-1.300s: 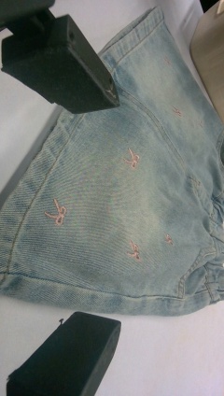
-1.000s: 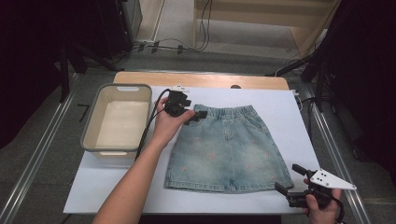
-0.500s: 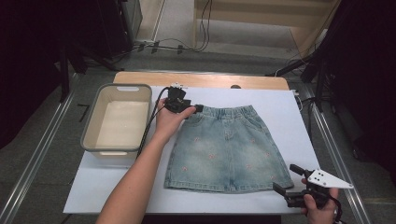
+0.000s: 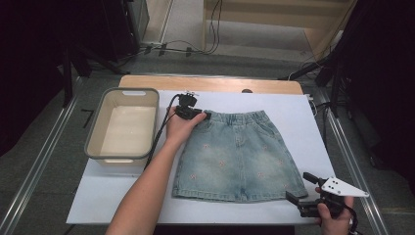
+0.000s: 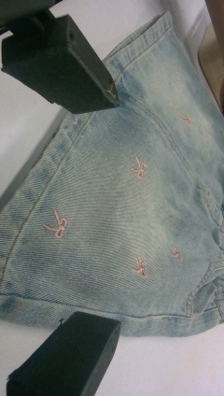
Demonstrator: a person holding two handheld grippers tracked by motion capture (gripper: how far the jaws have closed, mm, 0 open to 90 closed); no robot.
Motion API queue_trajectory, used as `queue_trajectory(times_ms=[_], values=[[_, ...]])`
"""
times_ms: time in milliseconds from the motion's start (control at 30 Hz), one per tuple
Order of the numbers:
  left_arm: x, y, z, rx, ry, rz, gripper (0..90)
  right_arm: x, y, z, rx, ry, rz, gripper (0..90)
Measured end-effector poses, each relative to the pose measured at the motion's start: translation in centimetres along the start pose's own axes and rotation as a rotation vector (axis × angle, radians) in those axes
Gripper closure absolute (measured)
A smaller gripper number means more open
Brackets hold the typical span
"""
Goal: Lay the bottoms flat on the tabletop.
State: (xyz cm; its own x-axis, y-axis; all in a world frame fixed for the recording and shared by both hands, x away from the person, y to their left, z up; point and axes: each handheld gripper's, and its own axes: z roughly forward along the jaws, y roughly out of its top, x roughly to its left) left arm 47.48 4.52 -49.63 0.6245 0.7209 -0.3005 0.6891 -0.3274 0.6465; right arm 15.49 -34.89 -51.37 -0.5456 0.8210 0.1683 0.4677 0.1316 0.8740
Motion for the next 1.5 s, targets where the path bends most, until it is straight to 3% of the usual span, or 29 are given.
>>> queue_trajectory(times_ms=[233,300,600,700,767,933,1100,1500], values=[[0.2,-0.3,0.5,0.009,-0.018,-0.056,46.3,0.0,0.0,0.0,0.006,0.0,0.002,0.0],[0.2,-0.4,0.5,0.008,-0.021,-0.055,46.1,0.1,0.0,0.1,0.007,0.001,0.002,0.0],[0.3,-0.5,0.6,0.01,-0.093,-0.098,42.7,0.1,0.0,0.1,0.01,0.001,0.002,0.0],[0.1,-0.5,0.6,0.02,-0.092,-0.07,41.6,0.1,0.0,0.2,0.012,0.002,0.0,0.0],[0.1,-0.5,0.6,0.019,-0.092,-0.072,43.6,0.1,0.0,0.3,0.014,0.003,-0.002,0.0],[-0.3,-0.5,0.6,0.032,-0.082,-0.056,56.0,0.2,0.1,0.3,0.016,0.007,-0.006,0.0],[-0.9,-0.3,0.1,0.026,-0.058,0.001,69.0,0.3,0.1,0.4,0.014,0.009,-0.012,0.0],[-1.8,0.9,-2.0,-0.032,-0.099,0.017,71.2,1.1,1.4,0.6,-0.018,0.048,-0.025,0.0]])
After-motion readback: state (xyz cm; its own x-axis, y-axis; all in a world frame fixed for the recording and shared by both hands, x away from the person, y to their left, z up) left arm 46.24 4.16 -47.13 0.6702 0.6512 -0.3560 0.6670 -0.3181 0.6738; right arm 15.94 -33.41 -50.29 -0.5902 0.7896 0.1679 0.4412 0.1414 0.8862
